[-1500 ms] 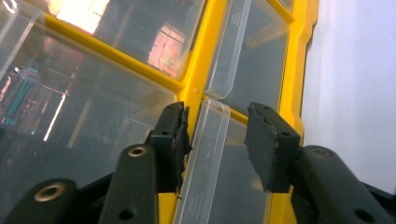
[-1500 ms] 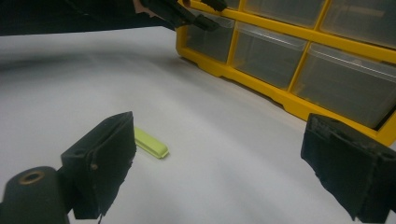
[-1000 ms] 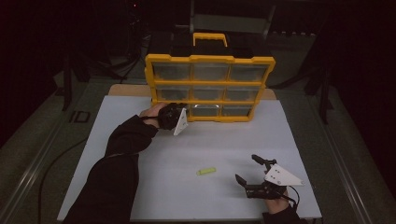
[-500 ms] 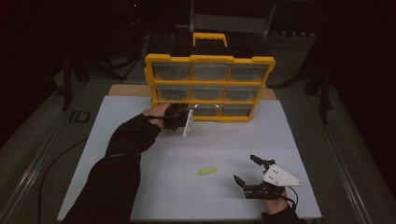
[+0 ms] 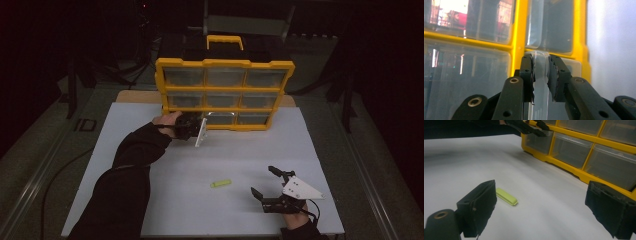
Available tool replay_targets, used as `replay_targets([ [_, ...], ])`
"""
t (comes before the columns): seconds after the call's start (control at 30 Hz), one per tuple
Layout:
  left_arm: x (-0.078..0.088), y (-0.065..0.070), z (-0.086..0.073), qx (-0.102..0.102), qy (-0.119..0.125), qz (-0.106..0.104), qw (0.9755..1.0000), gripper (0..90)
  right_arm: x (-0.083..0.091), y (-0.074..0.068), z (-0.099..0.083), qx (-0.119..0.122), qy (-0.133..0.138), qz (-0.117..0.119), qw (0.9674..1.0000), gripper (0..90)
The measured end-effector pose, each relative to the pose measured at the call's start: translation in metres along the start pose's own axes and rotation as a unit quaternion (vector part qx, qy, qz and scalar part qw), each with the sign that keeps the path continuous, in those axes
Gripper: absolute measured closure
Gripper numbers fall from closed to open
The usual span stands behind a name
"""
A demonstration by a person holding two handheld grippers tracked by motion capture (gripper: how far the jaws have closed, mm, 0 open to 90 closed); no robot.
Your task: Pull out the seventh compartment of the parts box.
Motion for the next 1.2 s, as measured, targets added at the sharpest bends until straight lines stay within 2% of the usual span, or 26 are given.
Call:
replay_targets([
  [0.07, 0.006, 0.003, 0.004, 0.004, 0.001, -0.006, 1.0000, 75.5, 0.000, 0.000, 0.000, -0.002, 0.000, 0.000, 1.0000, 10.2],
  [0.27, 0.014, 0.011, 0.010, 0.004, -0.012, 0.005, 0.9999, 75.6, 0.000, 0.000, 0.001, 0.001, 0.001, -0.004, 1.0000, 10.1],
  [0.43, 0.022, 0.017, 0.011, 0.002, -0.003, 0.006, 1.0000, 75.6, 0.001, 0.000, 0.001, 0.002, 0.005, -0.006, 1.0000, 10.2],
  [0.47, 0.025, 0.017, 0.011, -0.005, -0.011, 0.005, 0.9999, 75.6, 0.001, 0.000, 0.001, 0.001, 0.005, -0.005, 1.0000, 10.2],
  [0.5, 0.026, 0.019, 0.011, 0.001, -0.004, 0.005, 1.0000, 75.6, 0.001, 0.000, 0.001, 0.000, 0.004, -0.004, 1.0000, 10.2],
  [0.6, 0.032, 0.022, 0.015, 0.004, -0.004, 0.000, 1.0000, 75.6, 0.001, 0.000, 0.001, 0.001, 0.004, -0.004, 1.0000, 10.1],
  [0.63, 0.033, 0.022, 0.016, -0.001, -0.010, 0.000, 0.9999, 75.6, 0.001, 0.000, 0.001, 0.002, 0.005, -0.004, 1.0000, 10.1],
  [0.73, 0.037, 0.025, 0.018, 0.006, -0.004, -0.001, 1.0000, 75.6, 0.001, 0.000, 0.002, 0.000, 0.005, -0.005, 1.0000, 10.2],
  [0.8, 0.041, 0.026, 0.019, -0.001, -0.007, -0.002, 1.0000, 75.6, 0.002, 0.000, 0.002, -0.001, 0.006, -0.005, 1.0000, 10.2],
  [0.87, 0.043, 0.028, 0.020, 0.001, -0.005, -0.005, 1.0000, 75.5, 0.002, 0.000, 0.002, -0.001, 0.005, -0.005, 1.0000, 10.2],
  [1.07, 0.052, 0.030, 0.023, -0.008, -0.004, -0.016, 0.9998, 75.4, 0.002, 0.000, 0.003, 0.003, 0.006, -0.006, 1.0000, 10.2],
  [1.2, 0.052, 0.030, 0.022, 0.003, 0.003, -0.022, 0.9997, 75.3, 0.001, 0.000, 0.002, 0.001, 0.005, -0.006, 1.0000, 10.2],
])
Point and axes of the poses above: each handheld gripper's, and its own axes: x roughly backward along the jaws, z roughly out of its top, y roughly to its right, the point moved 1 cm from there along -x, roughly forward along the jaws, and after that the axes turned 2 degrees about -y, right-handed, at the moved point
